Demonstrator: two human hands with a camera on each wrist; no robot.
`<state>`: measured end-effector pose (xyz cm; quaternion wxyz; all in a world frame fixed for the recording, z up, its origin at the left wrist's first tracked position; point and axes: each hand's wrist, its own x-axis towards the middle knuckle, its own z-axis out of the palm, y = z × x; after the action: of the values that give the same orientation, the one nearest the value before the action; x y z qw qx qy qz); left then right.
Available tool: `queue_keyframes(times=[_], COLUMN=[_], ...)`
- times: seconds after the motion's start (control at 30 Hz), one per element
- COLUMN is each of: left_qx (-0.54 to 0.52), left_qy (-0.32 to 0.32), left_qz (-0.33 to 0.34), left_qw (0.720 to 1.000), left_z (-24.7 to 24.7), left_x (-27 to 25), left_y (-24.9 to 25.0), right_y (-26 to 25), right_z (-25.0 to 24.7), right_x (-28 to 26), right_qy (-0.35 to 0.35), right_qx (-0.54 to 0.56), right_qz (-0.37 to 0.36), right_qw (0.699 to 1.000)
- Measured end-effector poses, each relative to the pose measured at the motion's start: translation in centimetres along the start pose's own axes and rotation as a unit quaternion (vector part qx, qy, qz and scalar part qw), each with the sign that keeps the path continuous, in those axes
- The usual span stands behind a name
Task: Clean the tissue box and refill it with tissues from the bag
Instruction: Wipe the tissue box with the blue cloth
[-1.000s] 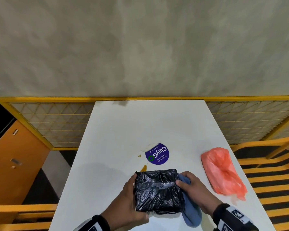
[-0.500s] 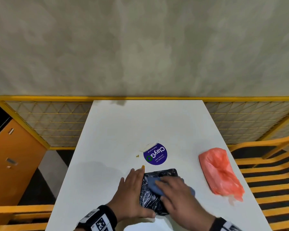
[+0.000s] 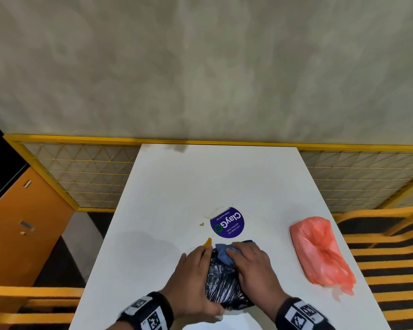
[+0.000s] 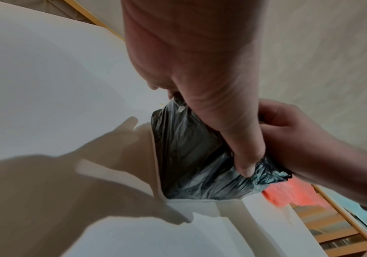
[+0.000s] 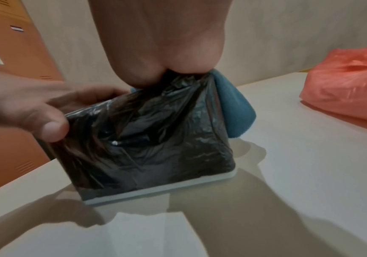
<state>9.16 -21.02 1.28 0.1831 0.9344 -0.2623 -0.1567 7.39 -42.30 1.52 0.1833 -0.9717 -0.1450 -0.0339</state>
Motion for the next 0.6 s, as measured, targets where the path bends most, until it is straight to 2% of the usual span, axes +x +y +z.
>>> queue_keyframes(times=[0.1, 0.17, 0.23, 0.27, 0.33, 0.4, 0.47, 0.53, 0.6], left_qx=[-0.009, -0.014, -0.02, -0.023, -0.029, -0.025, -0.016, -0.015, -0.014], left_qy=[-0.006, -0.012, -0.023, -0.028, -0.031, -0.027, -0.025, -0.033, -0.035], left_qz=[-0.008, -0.016, -0.023, -0.025, -0.028, -0.029, -0.028, -0.023, -0.019], left_qw=[1.0, 1.0, 0.999, 0.999, 0.999, 0.999, 0.999, 0.999, 0.999], left_z=[-0.1, -0.2, -0.2, -0.3, -0.3, -0.1, -0.2, -0.2, -0.2], left_x=[0.0, 0.0, -0.1, -0.2, -0.2, -0.1, -0.1, -0.1, -0.1], left_y=[-0.1, -0.1, -0.1, -0.1, -0.2, -0.2, -0.2, -0.1, 0.0], right_y=[0.7, 1.7, 2.6, 2.9, 2.5, 1.6, 1.2, 1.6, 2.1], right_z=[0.5, 0.1, -1.9, -3.0, -5.1, -5.0, -3.0, -1.1, -0.4], right_x=[1.4, 2.8, 3.7, 3.7, 2.4, -0.2, -3.0, -4.6, -4.6], right_qy=[0.035, 0.079, 0.125, 0.148, 0.155, 0.089, 0.005, -0.034, -0.025], right_qx=[-0.004, 0.079, 0.204, 0.23, 0.206, 0.133, 0.042, -0.018, -0.015], right_qz=[0.03, 0.08, 0.147, 0.146, 0.053, -0.085, -0.171, -0.188, -0.159], right_qw=[0.999, 0.99, 0.96, 0.951, 0.965, 0.983, 0.984, 0.981, 0.987])
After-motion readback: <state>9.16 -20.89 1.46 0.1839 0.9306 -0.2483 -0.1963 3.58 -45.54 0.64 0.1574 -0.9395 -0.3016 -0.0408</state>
